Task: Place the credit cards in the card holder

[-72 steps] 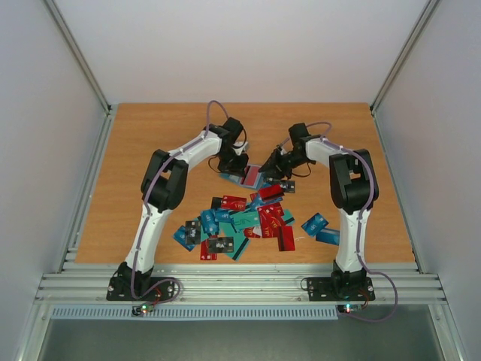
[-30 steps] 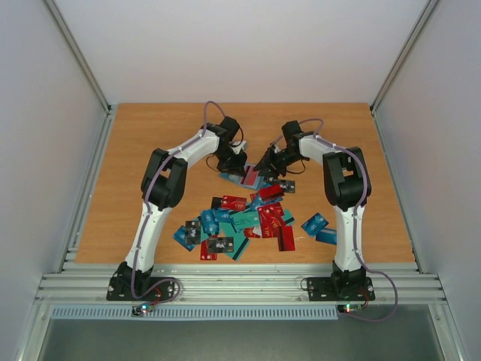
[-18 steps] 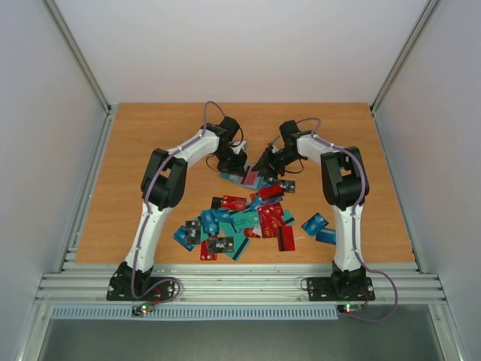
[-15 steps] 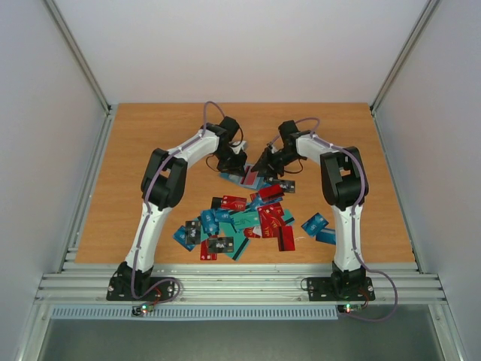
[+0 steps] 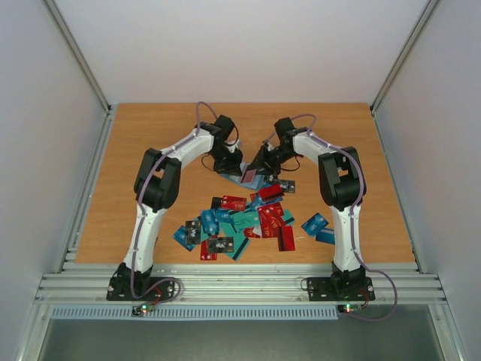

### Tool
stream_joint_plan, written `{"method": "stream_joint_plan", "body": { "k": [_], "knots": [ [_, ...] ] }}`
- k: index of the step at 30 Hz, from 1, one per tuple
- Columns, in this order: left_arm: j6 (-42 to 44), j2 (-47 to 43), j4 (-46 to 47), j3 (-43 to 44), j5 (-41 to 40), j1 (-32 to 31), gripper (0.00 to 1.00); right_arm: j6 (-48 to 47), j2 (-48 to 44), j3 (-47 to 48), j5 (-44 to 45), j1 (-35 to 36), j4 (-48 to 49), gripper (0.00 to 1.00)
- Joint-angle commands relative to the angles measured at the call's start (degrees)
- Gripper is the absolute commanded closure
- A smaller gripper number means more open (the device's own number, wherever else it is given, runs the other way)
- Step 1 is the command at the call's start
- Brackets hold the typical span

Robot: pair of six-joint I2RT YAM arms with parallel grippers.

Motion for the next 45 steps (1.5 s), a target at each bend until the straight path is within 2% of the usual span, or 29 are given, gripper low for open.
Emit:
{"method": "stream_joint_plan", "body": {
  "k": [1, 15, 23, 29, 36, 45],
  "knots": [
    [-3.6, -7.5, 1.6, -2.7, 0.9, 1.7, 1.0, -0.2, 1.7, 2.7, -0.2, 1.1, -1.2, 0.75],
    [-4.6, -20.1, 4.1, -14.5, -3.2, 6.8, 1.0, -0.4, 7.1, 14.3, -0.2, 4.1, -6.3, 0.74],
    [-3.5, -24.2, 4.4, -20.2, -3.6, 7.2, 1.0, -0.5, 13.5, 24.4, -0.7, 6.0, -10.7, 0.74],
    [-1.5, -25.7, 5.9, -22.0, -4.8, 7.3, 0.99, -0.6, 14.6, 27.2, -0.6, 6.6, -11.7, 0.74],
    [0.8, -19.8, 7.3, -18.2, -8.2, 7.6, 0.78, -0.3, 16.8, 28.9, -0.3, 6.9, -12.0, 0.74],
    [5.8, -13.4, 8.4, -16.5, -10.3, 7.7, 0.61, 0.6, 21.1, 36.2, -0.4, 6.9, -14.6, 0.73]
  ]
}}
